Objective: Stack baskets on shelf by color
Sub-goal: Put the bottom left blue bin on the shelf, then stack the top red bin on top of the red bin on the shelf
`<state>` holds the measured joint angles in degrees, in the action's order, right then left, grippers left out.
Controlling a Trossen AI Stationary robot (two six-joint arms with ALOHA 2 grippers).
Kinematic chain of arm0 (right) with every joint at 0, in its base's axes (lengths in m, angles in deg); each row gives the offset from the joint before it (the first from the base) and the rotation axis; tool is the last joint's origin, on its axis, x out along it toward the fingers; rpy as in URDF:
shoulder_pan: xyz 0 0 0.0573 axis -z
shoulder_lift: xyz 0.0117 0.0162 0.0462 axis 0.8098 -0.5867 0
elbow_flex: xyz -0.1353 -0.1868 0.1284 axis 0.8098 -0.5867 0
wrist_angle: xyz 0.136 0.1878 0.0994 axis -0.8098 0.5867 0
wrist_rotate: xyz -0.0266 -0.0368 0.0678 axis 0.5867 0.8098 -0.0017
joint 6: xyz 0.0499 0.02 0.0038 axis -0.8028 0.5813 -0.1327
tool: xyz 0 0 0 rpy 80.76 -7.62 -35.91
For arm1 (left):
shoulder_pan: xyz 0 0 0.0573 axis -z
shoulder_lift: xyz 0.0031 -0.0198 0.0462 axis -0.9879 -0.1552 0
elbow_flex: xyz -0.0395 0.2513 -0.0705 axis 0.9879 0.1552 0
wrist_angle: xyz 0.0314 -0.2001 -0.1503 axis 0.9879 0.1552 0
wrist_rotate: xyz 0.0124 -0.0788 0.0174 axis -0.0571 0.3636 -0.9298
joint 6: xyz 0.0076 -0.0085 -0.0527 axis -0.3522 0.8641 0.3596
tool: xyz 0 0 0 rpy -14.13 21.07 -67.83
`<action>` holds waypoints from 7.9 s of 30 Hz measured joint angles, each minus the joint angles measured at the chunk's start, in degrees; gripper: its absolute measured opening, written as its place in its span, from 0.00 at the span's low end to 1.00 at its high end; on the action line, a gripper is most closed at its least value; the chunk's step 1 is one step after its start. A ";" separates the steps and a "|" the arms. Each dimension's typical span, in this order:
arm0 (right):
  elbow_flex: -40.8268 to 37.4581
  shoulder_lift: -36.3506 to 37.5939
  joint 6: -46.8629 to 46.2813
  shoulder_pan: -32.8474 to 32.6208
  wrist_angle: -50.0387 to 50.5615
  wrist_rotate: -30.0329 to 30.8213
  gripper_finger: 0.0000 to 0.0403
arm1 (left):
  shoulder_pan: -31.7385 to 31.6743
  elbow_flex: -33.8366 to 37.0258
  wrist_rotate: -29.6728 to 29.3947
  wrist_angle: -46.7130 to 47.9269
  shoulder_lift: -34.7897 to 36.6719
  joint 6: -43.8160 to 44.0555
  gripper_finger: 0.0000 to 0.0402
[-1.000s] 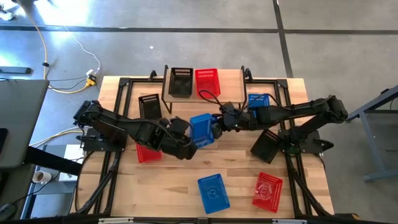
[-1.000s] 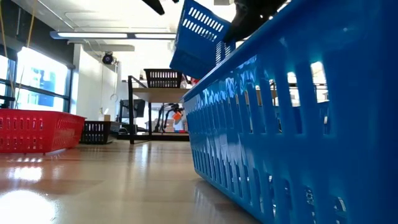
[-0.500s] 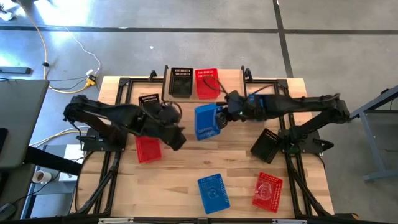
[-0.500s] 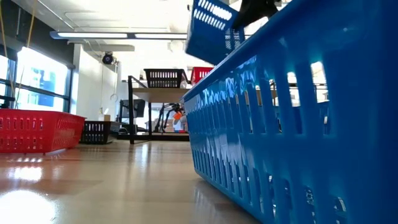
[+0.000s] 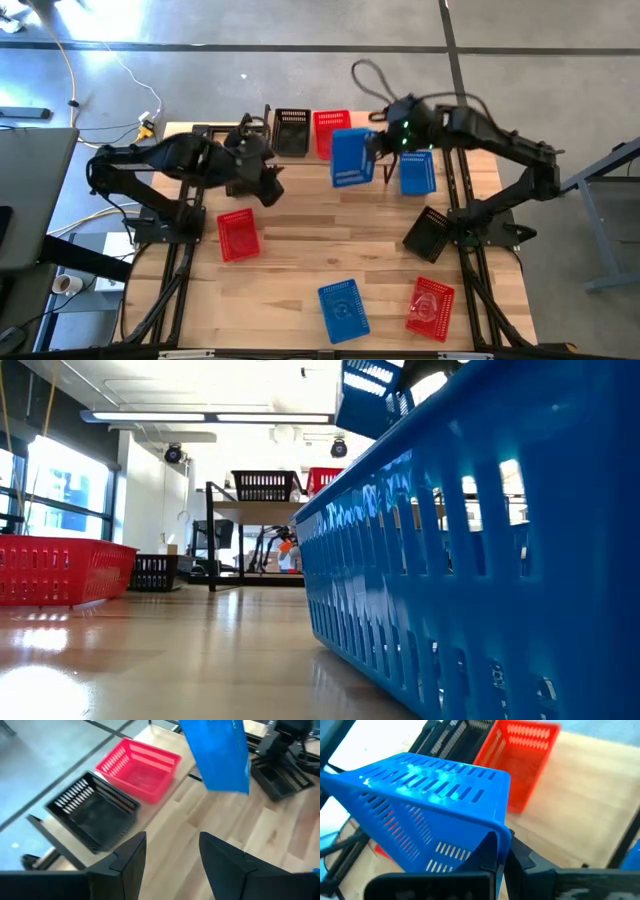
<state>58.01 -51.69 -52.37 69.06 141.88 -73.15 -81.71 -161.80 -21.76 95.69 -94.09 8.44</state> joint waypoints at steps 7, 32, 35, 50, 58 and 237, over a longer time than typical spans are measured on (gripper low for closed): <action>6.12 -0.02 2.88 9.61 4.29 -4.66 0.00 | -4.41 0.00 0.44 1.14 1.24 -6.40 0.43; 7.63 -7.97 15.09 33.05 9.13 -20.57 0.00 | -13.16 0.02 3.98 1.33 1.98 -11.07 0.43; 7.59 -10.05 15.24 33.07 9.32 -23.42 0.00 | -13.72 0.03 3.98 1.33 1.98 -11.02 0.43; 7.63 -10.96 16.59 34.55 12.13 -24.18 0.00 | -14.04 0.02 3.96 1.33 1.98 -10.95 0.43; 7.63 -13.55 15.81 35.21 12.18 -28.45 0.00 | -14.04 0.02 3.98 1.33 1.95 -11.09 0.43; 7.59 -6.54 27.06 -2.21 23.78 -0.05 0.27 | 21.04 54.04 25.79 2.13 10.62 98.28 0.43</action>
<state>65.60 -58.23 -25.30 66.85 165.65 -73.19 -60.67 -107.76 4.03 97.82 -83.47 106.73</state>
